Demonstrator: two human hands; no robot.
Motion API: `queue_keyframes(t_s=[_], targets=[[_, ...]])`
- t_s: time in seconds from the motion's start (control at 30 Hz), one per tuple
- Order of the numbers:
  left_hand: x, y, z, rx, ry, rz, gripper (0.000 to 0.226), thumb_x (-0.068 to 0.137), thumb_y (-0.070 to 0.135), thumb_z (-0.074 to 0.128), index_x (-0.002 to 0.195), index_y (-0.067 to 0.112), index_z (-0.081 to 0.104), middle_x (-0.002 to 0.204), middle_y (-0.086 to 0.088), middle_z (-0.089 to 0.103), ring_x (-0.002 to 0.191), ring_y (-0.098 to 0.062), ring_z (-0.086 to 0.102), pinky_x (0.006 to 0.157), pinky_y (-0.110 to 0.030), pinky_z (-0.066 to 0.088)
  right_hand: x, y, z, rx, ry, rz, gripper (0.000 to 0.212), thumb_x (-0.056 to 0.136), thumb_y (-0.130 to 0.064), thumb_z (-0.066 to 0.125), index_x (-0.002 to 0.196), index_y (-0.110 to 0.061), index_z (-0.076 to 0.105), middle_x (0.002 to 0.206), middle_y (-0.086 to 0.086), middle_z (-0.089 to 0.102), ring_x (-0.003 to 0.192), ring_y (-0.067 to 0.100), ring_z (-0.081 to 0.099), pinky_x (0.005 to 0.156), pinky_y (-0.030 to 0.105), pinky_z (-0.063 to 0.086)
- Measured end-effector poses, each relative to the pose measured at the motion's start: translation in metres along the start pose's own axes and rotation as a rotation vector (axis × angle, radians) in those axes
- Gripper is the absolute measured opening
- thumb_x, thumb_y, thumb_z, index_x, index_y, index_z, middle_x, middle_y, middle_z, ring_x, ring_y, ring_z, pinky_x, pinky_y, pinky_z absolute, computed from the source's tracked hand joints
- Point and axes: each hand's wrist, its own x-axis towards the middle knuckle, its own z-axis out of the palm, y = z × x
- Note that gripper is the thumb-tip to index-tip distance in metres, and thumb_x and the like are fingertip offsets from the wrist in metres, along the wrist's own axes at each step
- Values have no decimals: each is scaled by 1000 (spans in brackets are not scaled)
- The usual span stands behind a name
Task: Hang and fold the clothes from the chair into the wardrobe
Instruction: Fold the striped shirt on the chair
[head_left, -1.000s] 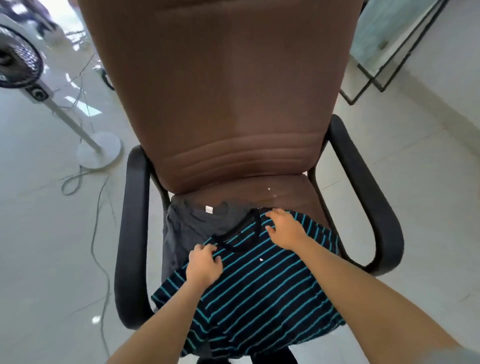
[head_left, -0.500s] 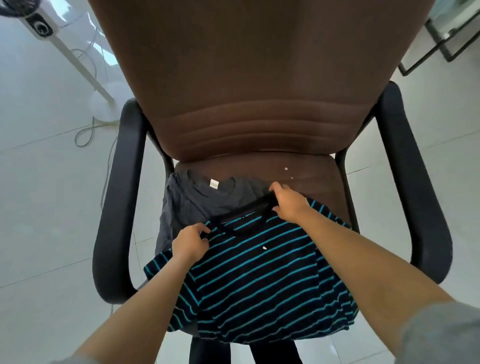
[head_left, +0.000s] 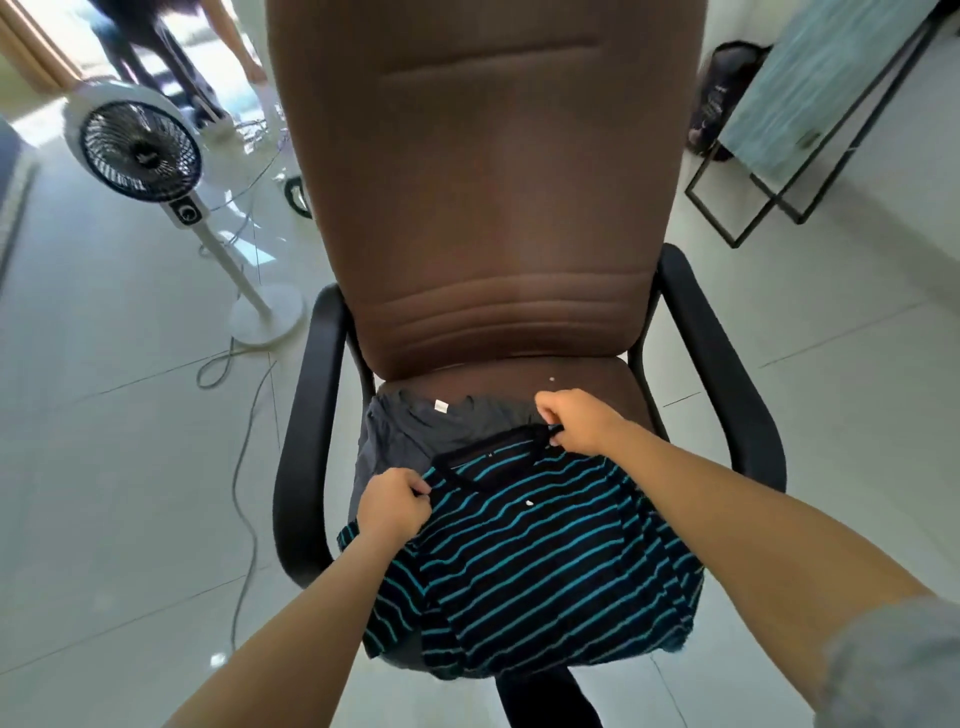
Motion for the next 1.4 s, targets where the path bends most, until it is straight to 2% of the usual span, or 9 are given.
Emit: queue_keyframes(t_s=[0.2,0.33,0.57,0.73,0.8,0.9,1.13,1.3,1.4], targets=[[-90,-12,-33,-234,161,115,7,81,17,69,74,18,70,69,6,65,68,-11,60,70,-28,53,-118,-51,-13,-24,358,4,43,71,-11,73,60,-25,33,66,-8,46,72,23,51,60,35,40],[-160,-21,-52,-282,183,257,5,81,13,69,83,15,74,80,4,65,72,-7,57,62,-9,38,-201,-89,-20,-44,411,-59,32,66,7,60,56,-21,49,70,-4,45,69,22,49,62,30,37],[-235,8,-111,-215,164,502,20,82,1,62,90,14,75,80,0,69,73,-16,64,53,-3,42,-305,-113,-47,8,485,-5,26,84,5,63,96,-14,76,96,-7,63,89,7,56,85,21,46],[-273,42,-154,-138,182,611,31,75,-6,59,81,19,76,81,5,70,76,-17,66,70,-25,55,-359,-129,-82,-119,585,-21,22,78,-5,74,94,-20,77,87,-11,66,80,3,54,74,20,40],[-290,60,-170,-107,209,647,28,71,-2,65,73,24,75,79,5,70,76,-18,66,73,-32,56,-380,-136,-93,-175,595,-52,20,77,-9,76,94,-20,76,84,-14,61,77,1,51,71,18,35],[-316,84,-187,-147,217,704,9,68,13,80,68,18,73,72,6,68,65,-1,60,62,-17,45,-402,-138,-104,-163,596,-60,15,76,-13,78,90,-17,73,79,-20,56,71,-3,49,64,16,34],[-358,99,-192,-313,308,866,24,66,4,81,61,15,61,63,6,59,51,4,51,53,-7,37,-438,-136,-116,-85,624,-17,21,72,-18,81,72,-18,60,73,-11,56,69,0,50,67,25,42],[-378,104,-204,-266,280,895,22,68,0,79,62,13,62,46,21,55,43,2,45,47,-7,32,-451,-146,-126,6,480,21,18,78,-14,77,78,-14,59,84,1,55,68,22,61,51,28,54],[-385,107,-216,-257,274,911,17,68,2,79,65,11,65,51,13,54,44,2,44,48,-6,33,-459,-151,-133,60,441,31,11,80,-11,75,82,-12,64,90,6,60,75,25,67,56,33,59]])
